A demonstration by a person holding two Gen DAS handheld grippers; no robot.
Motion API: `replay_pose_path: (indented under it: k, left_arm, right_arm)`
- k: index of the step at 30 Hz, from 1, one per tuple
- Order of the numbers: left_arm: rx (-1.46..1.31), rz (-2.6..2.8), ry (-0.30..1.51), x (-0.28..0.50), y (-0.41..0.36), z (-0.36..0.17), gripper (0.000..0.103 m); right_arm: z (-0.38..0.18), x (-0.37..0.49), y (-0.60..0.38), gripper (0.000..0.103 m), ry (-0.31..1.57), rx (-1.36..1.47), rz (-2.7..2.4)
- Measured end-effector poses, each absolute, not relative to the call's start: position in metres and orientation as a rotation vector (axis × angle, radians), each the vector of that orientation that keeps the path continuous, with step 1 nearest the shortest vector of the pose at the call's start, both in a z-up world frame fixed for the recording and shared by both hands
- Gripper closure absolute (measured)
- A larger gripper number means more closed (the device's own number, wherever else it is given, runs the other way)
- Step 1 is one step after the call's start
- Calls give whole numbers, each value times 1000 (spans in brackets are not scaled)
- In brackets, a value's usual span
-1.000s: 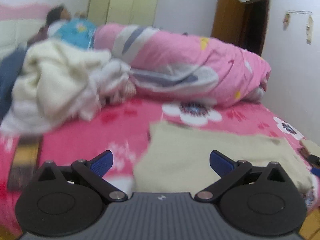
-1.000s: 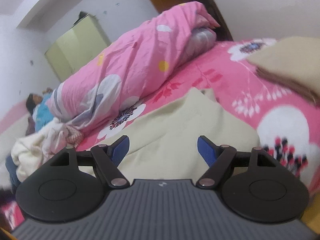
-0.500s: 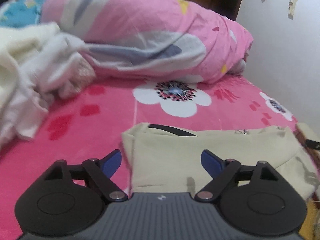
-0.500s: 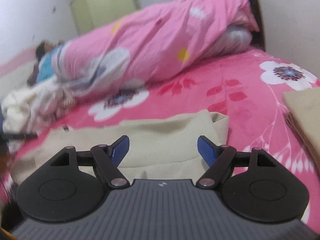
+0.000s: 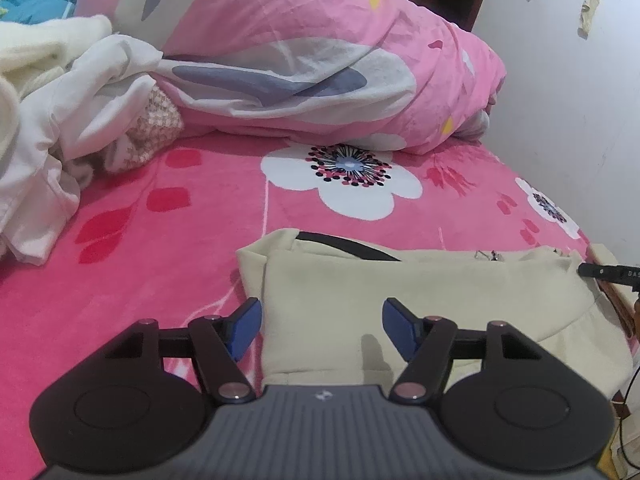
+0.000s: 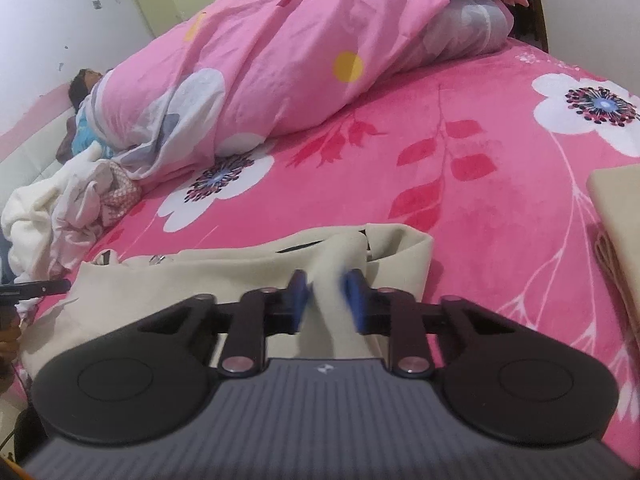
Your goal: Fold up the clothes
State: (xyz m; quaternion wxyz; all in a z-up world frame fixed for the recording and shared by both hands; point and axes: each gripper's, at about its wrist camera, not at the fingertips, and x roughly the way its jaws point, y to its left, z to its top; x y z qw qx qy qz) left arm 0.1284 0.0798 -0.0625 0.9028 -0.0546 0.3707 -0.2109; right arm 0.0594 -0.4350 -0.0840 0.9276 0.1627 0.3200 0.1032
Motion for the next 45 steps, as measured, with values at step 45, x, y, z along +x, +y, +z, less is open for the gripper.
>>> replay_pose_path:
  k: [45]
  left_arm:
    - [-169,-576,784,156,86,-63,48]
  right_arm:
    - [-96,61,-442,83,627,364,235]
